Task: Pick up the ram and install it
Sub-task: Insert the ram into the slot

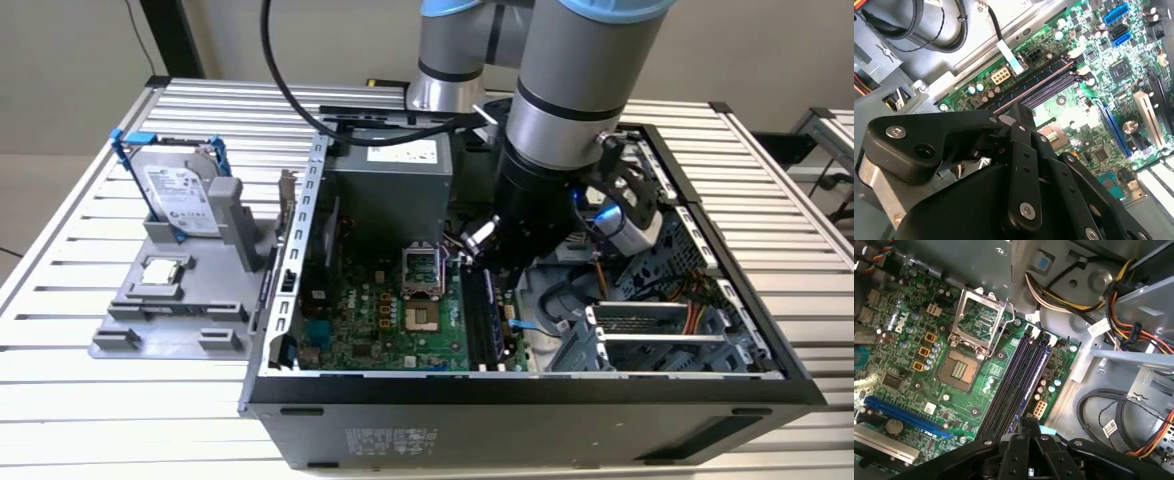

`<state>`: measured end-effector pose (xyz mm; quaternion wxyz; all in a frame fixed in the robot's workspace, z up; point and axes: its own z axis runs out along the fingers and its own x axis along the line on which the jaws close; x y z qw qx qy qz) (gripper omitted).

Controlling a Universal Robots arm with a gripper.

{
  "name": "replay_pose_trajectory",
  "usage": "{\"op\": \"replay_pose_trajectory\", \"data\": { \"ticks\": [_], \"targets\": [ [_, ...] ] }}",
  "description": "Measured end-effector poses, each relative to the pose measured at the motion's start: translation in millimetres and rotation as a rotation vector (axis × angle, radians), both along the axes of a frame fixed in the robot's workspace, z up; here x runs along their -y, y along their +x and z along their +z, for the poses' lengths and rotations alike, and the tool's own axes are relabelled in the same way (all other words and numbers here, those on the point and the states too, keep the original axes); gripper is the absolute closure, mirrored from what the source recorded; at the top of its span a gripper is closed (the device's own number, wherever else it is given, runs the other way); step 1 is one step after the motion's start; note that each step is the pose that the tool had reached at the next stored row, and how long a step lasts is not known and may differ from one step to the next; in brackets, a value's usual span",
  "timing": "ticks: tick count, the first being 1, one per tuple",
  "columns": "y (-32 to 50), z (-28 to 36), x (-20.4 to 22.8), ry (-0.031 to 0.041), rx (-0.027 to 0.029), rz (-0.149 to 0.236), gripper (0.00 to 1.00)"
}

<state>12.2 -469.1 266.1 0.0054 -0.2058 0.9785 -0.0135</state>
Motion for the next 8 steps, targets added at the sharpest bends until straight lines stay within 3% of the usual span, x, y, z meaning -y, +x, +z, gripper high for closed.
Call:
{"op": "replay_pose_trajectory", "data": {
  "ticks": [8],
  "targets": [
    [0.0,0.0,-0.1,0.0001,-0.0006,0.094,1.0]
  ]
}}
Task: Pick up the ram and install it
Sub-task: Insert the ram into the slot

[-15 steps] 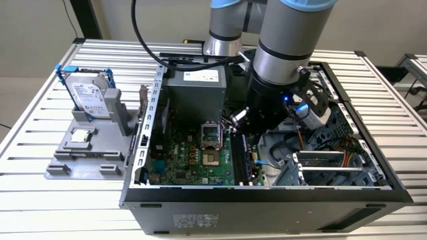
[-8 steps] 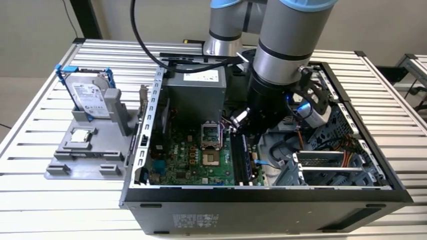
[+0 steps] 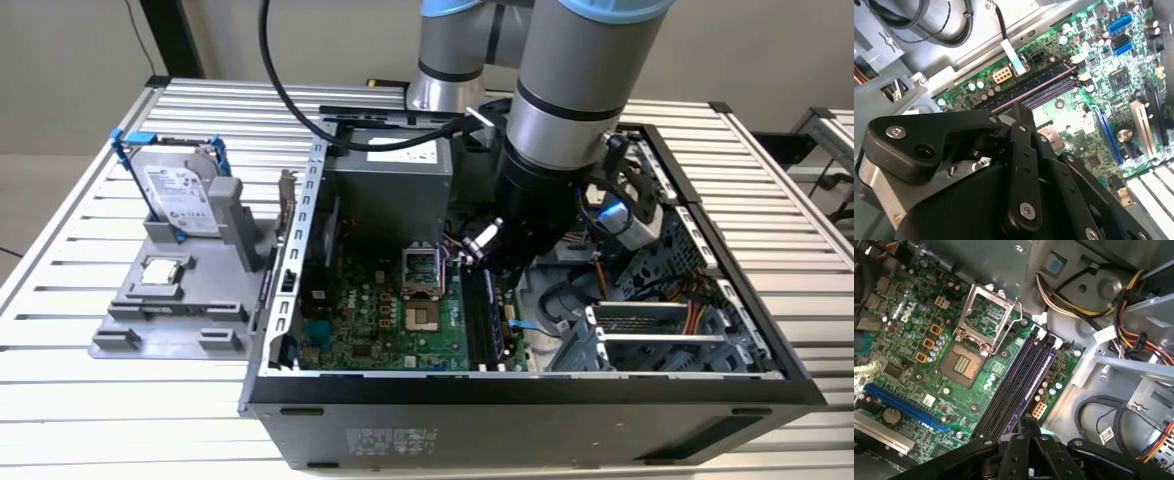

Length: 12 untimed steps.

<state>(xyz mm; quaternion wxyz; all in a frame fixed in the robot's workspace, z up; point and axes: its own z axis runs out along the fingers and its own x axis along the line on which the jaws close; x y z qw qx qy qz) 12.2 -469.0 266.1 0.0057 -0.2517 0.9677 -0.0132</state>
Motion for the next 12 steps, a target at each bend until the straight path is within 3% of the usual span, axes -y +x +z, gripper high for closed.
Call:
{"op": "replay_pose_trajectory", "data": {
  "ticks": [12],
  "targets": [
    [0.0,0.0,-0.3,-0.0001,-0.0012,0.169,1.0]
  ]
}}
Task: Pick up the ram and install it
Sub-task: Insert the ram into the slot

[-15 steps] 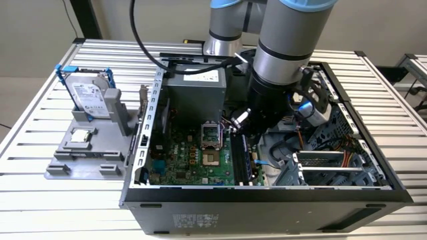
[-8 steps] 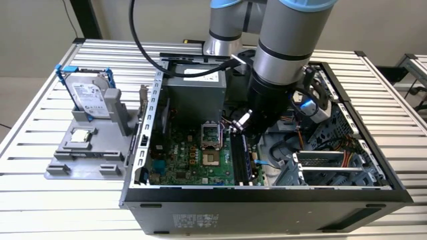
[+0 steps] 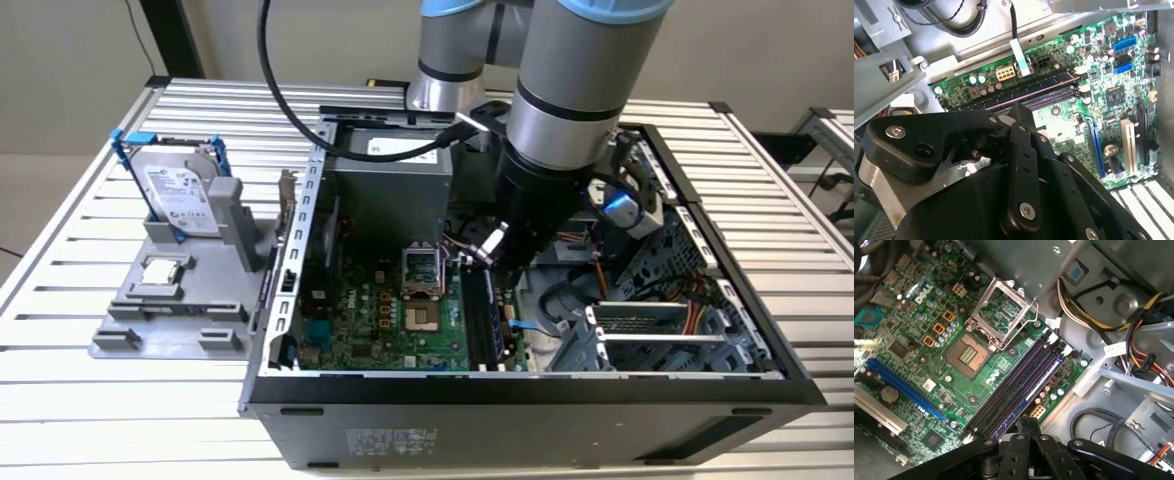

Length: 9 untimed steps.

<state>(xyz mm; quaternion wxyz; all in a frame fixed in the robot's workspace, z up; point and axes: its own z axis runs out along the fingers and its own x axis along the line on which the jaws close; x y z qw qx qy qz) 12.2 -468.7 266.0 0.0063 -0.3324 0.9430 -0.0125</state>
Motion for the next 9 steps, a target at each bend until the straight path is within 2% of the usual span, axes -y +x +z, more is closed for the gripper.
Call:
{"op": "replay_pose_trajectory", "data": {
  "ticks": [9],
  "targets": [
    [0.0,0.0,0.0,-0.0001,0.0,0.132,1.0]
  ]
}}
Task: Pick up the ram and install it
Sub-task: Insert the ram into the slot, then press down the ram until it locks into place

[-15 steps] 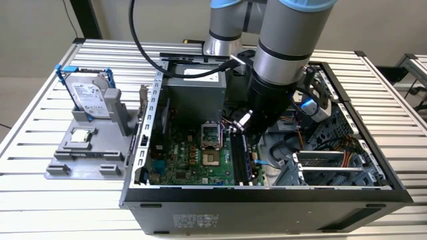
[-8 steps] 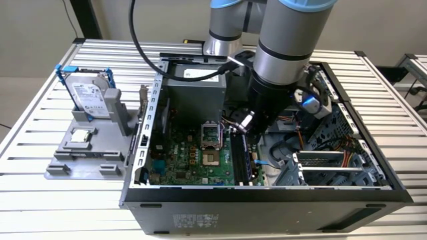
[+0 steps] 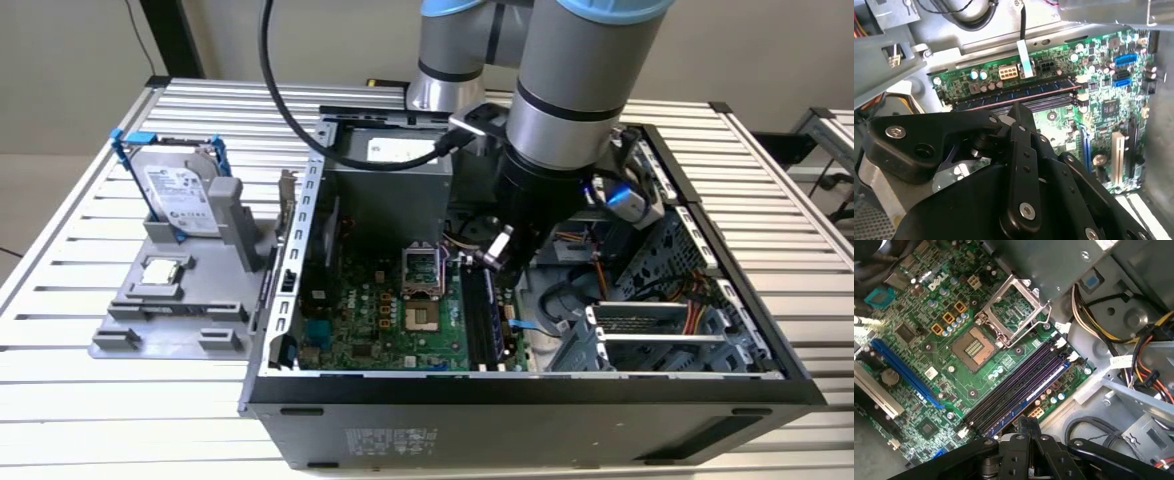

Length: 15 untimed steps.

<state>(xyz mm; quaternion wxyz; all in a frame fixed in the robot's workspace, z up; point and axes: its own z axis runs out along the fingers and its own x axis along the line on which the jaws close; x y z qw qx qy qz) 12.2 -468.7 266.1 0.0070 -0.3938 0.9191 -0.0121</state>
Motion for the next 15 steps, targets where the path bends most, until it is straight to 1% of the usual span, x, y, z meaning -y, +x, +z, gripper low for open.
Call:
{"op": "replay_pose_trajectory", "data": {
  "ticks": [6,15],
  "targets": [
    [0.0,0.0,0.0,0.0001,0.0,0.085,1.0],
    [0.0,-0.1,-0.1,0.0001,0.0,0.173,1.0]
  ]
}}
